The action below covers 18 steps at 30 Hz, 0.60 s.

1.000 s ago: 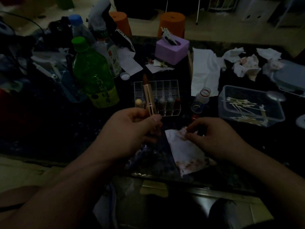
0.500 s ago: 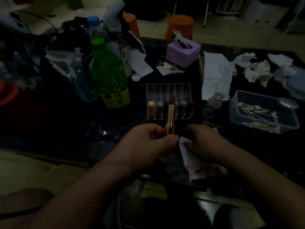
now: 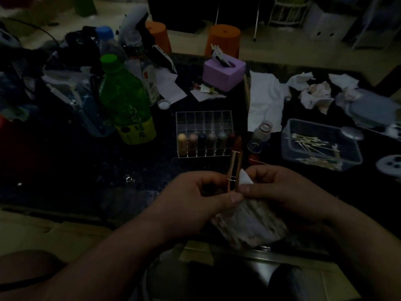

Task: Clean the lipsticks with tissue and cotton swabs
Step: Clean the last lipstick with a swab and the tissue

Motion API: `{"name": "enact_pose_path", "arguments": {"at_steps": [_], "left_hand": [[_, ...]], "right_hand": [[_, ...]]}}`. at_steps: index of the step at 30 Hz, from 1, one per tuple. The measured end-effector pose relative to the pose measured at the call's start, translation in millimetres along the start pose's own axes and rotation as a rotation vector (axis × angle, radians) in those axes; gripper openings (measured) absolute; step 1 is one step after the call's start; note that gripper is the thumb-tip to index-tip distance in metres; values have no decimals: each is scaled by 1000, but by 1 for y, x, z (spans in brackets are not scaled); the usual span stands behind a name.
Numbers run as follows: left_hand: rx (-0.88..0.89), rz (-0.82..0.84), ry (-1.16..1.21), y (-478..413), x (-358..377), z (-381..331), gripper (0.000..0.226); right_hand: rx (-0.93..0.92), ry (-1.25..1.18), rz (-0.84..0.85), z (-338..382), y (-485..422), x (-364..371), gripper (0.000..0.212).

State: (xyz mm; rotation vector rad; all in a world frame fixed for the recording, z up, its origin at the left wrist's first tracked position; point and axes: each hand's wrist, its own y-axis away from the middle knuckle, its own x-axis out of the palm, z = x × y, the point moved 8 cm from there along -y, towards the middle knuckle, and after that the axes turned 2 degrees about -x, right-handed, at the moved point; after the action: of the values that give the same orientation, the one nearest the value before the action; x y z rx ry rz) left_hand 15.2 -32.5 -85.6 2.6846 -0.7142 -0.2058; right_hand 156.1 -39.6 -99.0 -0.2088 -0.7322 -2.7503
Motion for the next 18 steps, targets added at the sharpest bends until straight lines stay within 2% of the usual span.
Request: {"name": "enact_pose_path", "arguments": {"at_steps": [3,7,9,11,15,18], "left_hand": [[-27,12,8,-1,7,-3,15],[-131,58,180,-3,18,7,31],[-148,67,190,-4,21,6,28],[-156,43,124,-6,22,5,21],[-77,-181,-229,-10,5,2,19],[-40,-105,-151,-10,12,-3,11]], "right_hand": [[65,-171,13,-10,10,-1,27],[112,-338,5,-17,19,-5,35],[100,-330,-38,-16,22,-10,23],[71,-271,-107,-12,24,-16,12],[-161,107,-382,10,34,-42,24],[-348,228,-478,25,44,-42,16]]}}
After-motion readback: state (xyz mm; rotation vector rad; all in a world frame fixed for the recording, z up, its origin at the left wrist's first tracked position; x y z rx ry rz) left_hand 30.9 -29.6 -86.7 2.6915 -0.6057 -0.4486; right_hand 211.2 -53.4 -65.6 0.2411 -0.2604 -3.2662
